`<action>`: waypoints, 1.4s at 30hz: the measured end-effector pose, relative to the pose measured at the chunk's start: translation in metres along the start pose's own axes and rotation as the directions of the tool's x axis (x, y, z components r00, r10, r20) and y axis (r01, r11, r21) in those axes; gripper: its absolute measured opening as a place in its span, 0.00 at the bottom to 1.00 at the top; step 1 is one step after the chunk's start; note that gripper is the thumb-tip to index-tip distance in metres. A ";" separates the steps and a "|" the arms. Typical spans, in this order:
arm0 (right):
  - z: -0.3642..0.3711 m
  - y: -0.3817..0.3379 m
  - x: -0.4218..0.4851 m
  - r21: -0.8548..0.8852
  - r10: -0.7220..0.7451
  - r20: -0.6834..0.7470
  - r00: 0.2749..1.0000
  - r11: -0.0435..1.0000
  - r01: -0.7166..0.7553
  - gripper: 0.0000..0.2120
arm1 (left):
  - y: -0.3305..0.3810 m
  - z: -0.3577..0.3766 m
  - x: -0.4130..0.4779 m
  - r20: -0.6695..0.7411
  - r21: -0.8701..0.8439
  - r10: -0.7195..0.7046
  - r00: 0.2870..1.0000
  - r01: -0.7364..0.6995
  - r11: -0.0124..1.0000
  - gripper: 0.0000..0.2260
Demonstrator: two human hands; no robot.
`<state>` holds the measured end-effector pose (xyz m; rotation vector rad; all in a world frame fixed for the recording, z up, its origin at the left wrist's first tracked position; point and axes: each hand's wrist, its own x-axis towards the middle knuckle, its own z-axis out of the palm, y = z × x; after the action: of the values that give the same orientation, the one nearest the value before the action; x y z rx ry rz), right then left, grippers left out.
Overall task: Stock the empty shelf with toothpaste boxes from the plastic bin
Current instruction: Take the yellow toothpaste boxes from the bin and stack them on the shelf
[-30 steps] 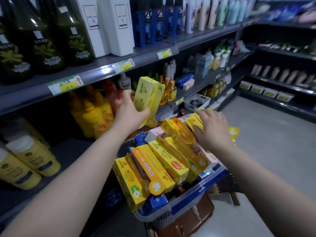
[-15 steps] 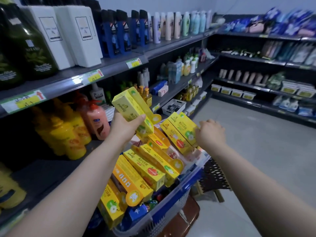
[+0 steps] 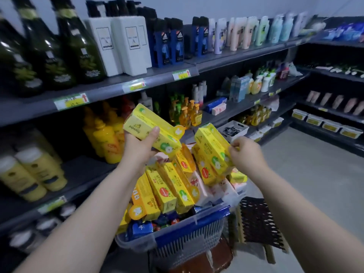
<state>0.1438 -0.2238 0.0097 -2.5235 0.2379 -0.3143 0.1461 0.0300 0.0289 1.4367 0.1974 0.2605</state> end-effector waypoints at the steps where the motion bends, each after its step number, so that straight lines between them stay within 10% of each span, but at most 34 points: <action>1: -0.003 -0.004 0.000 0.024 -0.048 0.006 0.999 0.999 0.048 0.04 | 0.003 -0.005 -0.008 -0.056 -0.005 0.015 0.998 -0.016 1.000 0.19; 10: 0.004 -0.086 -0.043 0.281 -0.529 0.085 0.845 0.826 0.489 0.01 | 0.022 -0.115 -0.114 -0.468 0.065 0.199 0.861 -0.191 0.979 0.13; 18: 0.042 -0.198 -0.169 0.535 -0.840 0.200 0.505 0.525 0.662 0.03 | 0.041 -0.237 -0.298 -0.816 0.076 0.161 0.555 -0.175 0.982 0.17; 32: 0.014 -0.282 -0.550 0.857 -0.969 0.233 -0.087 0.162 0.488 0.07 | 0.076 -0.327 -0.727 -0.920 0.321 0.341 -0.194 0.128 0.938 0.18; 42: -0.070 -0.277 -0.808 0.970 -0.911 0.035 -0.411 -0.069 0.234 0.07 | 0.098 -0.301 -0.996 -0.781 0.409 0.446 -0.438 0.180 0.894 0.16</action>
<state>-0.6201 0.1571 0.0855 -1.1116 -1.9507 0.5714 -0.8987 0.0340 0.0664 1.0777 1.7185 1.9777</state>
